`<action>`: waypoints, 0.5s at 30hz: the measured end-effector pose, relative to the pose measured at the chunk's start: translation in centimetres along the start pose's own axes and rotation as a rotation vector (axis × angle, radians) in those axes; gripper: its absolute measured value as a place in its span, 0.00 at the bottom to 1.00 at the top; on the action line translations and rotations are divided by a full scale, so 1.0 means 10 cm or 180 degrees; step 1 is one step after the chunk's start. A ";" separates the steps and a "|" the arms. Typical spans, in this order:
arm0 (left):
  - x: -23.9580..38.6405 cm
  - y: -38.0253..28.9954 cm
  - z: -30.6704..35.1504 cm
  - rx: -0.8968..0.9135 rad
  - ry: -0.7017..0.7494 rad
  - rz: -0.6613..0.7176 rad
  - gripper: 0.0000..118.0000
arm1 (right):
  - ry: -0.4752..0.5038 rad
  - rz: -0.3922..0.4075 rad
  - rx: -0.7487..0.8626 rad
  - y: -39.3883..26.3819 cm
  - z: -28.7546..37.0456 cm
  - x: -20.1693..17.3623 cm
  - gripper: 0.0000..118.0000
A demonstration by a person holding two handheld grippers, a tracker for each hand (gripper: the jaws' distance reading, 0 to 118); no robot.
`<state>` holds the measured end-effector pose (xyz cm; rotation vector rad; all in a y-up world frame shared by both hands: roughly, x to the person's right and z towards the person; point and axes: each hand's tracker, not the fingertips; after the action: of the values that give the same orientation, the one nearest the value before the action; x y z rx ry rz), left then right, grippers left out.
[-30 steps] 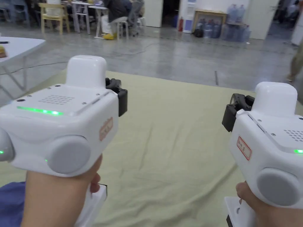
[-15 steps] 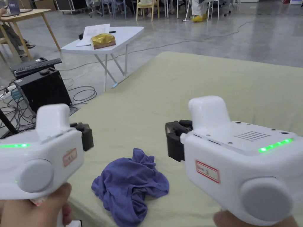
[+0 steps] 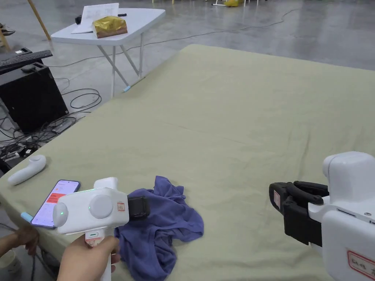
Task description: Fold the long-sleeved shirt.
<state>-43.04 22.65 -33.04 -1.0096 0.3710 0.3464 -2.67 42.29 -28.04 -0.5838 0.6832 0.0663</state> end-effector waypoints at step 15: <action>1.42 1.05 2.49 0.1201 -0.1635 -0.0304 0.00 | -0.0228 -0.0712 0.0594 0.03 0.92 0.52 0.02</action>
<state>-31.70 50.88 -35.39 -0.5386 -0.0784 0.4163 6.58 46.69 -25.63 -0.4726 0.5442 -0.1825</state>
